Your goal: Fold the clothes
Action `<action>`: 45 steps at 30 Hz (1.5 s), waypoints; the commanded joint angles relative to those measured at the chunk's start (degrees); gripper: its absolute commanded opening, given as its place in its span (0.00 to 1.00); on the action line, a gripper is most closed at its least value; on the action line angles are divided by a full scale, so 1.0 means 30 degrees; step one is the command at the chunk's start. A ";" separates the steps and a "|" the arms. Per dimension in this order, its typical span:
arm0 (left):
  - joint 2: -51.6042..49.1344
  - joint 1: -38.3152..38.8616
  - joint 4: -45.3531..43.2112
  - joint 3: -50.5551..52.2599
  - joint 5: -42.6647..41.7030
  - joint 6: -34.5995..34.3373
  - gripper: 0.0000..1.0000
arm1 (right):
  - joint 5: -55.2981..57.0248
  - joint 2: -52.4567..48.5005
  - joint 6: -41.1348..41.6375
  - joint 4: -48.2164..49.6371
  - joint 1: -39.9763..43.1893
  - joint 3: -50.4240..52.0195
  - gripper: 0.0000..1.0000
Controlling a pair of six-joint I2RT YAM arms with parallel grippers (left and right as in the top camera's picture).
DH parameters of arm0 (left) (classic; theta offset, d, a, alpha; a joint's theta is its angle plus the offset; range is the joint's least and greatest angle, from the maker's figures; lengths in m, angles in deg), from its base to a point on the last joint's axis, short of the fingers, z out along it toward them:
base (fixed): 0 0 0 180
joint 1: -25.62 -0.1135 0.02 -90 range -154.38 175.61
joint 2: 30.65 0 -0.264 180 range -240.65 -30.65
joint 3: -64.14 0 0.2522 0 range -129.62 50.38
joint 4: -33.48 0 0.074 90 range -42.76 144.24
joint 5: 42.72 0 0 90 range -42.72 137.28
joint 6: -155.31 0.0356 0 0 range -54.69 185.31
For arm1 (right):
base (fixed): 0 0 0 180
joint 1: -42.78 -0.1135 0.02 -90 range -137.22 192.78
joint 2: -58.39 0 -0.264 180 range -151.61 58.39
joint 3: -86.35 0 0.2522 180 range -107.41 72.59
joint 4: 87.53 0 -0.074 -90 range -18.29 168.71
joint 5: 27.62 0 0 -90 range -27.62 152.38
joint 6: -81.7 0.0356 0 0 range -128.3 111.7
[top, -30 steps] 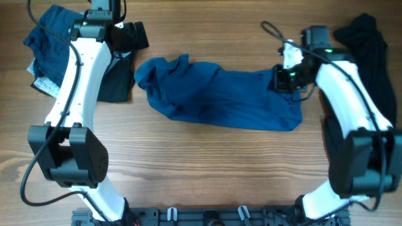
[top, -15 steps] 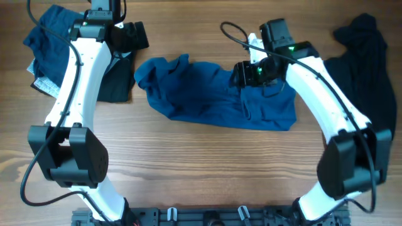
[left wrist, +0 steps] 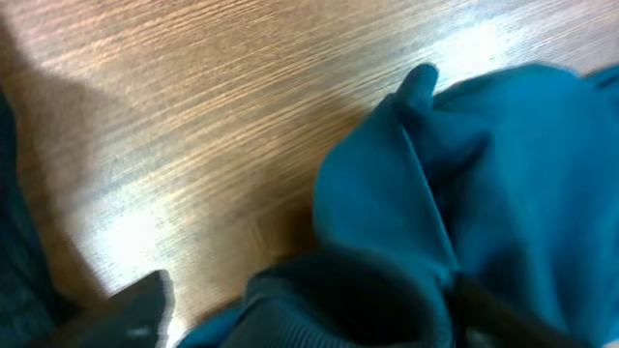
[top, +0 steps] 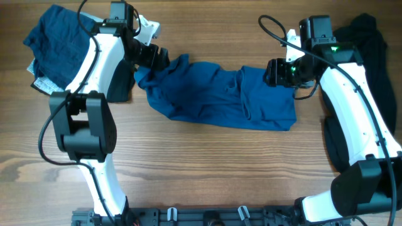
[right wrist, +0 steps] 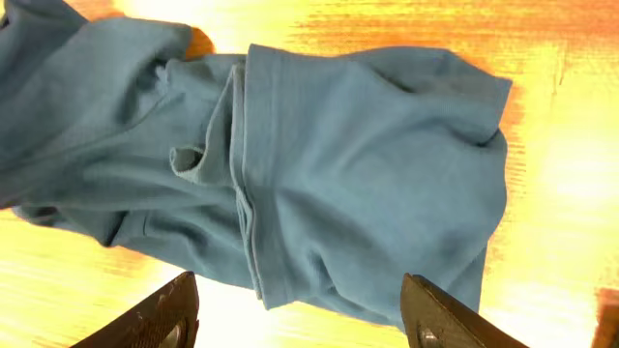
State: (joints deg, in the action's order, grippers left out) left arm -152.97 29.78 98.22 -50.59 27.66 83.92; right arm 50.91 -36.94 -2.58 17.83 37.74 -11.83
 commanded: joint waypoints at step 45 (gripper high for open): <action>0.0648 1.4163 -1.0003 -0.0597 0.3009 -1.2007 0.06 | -0.4838 0.1617 -0.1902 -0.0860 0.7992 -0.3147 0.69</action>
State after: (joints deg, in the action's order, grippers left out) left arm -150.26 70.32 70.64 -51.53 36.56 48.45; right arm 37.89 -33.40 -7.57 15.08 61.13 -19.81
